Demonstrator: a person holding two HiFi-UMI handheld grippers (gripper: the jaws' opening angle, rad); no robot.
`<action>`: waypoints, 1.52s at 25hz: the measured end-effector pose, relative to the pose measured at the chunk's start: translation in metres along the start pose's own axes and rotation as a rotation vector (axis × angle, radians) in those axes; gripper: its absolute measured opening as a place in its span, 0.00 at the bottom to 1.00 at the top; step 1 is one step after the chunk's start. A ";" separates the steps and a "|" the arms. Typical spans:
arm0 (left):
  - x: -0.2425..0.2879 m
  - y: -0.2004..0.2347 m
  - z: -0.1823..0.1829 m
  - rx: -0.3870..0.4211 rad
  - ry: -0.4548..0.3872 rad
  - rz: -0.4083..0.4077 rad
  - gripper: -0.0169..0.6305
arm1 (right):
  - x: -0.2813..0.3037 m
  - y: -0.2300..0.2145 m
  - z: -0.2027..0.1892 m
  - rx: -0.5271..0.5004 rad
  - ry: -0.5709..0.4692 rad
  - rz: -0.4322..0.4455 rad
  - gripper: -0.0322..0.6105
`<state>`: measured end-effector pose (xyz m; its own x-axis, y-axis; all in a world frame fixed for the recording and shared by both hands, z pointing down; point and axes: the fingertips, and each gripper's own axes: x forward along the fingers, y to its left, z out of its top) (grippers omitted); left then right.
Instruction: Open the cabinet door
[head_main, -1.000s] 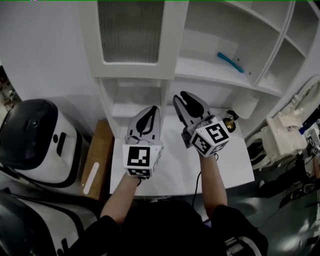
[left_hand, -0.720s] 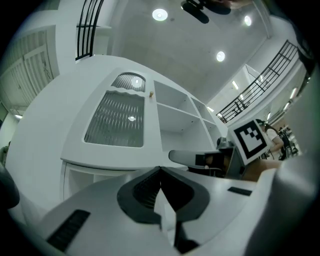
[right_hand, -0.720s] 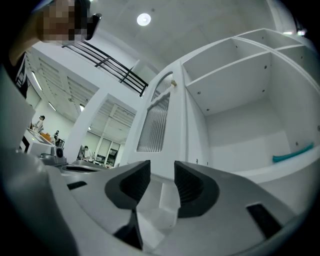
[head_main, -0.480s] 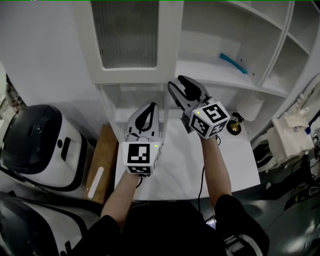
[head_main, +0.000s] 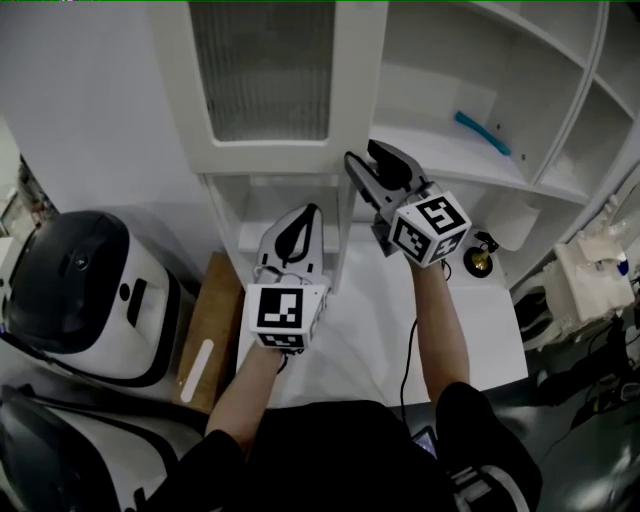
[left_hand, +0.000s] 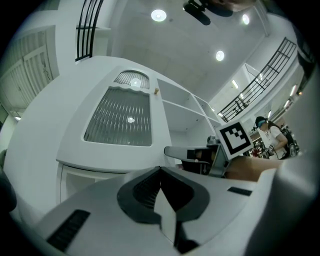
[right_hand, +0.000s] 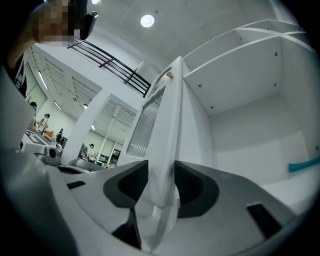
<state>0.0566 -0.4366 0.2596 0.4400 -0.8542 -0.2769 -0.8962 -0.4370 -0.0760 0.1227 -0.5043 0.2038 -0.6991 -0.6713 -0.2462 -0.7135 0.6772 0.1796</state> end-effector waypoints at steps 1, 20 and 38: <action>0.001 0.001 -0.002 -0.006 0.002 -0.001 0.05 | -0.001 0.001 -0.001 0.009 -0.001 0.011 0.32; -0.035 0.009 -0.005 0.010 0.013 0.008 0.05 | -0.031 0.039 0.019 0.122 -0.074 0.078 0.26; -0.081 0.037 0.026 -0.045 -0.023 0.017 0.05 | -0.060 0.096 0.038 0.165 -0.066 -0.001 0.25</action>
<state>-0.0133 -0.3761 0.2541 0.4233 -0.8549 -0.2999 -0.8998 -0.4355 -0.0286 0.0976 -0.3875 0.1993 -0.6903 -0.6543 -0.3089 -0.6930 0.7206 0.0224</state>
